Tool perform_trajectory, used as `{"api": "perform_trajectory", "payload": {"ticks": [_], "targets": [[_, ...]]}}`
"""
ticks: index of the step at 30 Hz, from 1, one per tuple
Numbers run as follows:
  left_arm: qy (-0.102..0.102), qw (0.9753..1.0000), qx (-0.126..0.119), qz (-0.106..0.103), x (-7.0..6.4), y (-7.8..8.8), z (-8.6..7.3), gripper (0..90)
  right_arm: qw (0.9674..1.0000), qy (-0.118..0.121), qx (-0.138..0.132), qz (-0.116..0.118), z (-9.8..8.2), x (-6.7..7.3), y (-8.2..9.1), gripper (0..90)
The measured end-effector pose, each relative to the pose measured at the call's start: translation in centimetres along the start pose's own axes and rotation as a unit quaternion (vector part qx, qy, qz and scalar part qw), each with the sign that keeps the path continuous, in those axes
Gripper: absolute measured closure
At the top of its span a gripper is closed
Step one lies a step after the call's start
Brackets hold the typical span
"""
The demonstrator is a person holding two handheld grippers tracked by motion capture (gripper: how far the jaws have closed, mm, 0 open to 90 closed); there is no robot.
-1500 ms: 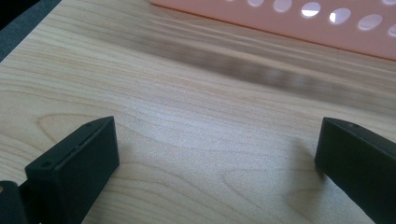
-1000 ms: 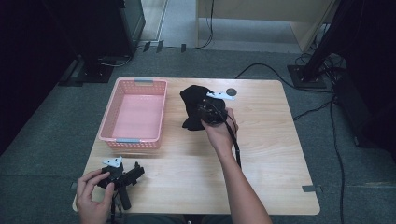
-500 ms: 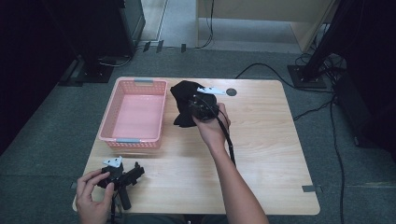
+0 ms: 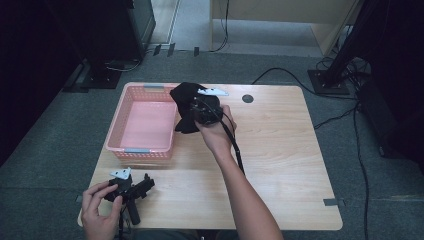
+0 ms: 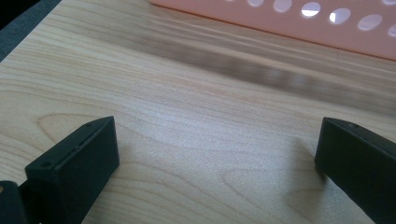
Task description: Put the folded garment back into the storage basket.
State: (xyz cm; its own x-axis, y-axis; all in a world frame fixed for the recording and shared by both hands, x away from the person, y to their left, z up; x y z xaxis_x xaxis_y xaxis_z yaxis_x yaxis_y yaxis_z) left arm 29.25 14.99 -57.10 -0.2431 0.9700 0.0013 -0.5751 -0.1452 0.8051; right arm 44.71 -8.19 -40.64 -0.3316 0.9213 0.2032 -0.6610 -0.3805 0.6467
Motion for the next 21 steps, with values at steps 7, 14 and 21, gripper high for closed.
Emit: {"api": "perform_trajectory", "payload": {"ticks": [7, 14, 21], "targets": [[0.000, 1.0000, 0.000, 0.000, 0.0, 0.0, 0.0, 0.0, 0.9999, 0.013, 0.002, 0.009, 0.5, 1.8, -0.4, 69.5], [0.000, 1.0000, 0.000, 0.000, 0.0, 0.0, 0.0, 0.0, 0.9996, 0.023, 0.006, 0.019, 0.7, 3.6, -1.1, 69.4], [-0.001, 1.0000, 0.000, 0.000, 0.0, 0.0, 0.0, 0.0, 0.9990, 0.034, 0.011, 0.027, 0.9, 5.5, -1.9, 69.4]]}}
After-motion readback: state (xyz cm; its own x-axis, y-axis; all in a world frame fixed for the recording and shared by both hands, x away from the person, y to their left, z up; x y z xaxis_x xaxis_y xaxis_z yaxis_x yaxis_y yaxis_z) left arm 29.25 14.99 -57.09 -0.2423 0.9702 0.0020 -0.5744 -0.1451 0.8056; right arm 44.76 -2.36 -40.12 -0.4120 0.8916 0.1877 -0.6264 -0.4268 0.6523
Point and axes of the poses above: each handheld gripper's, and its own axes: y roughly backward along the jaws, z roughly out of its top, x roughly to its left, the point moved 7 cm from there along -y, roughly forward along the jaws, and after that the axes turned 9 degrees about x, right-handed, at the moved point
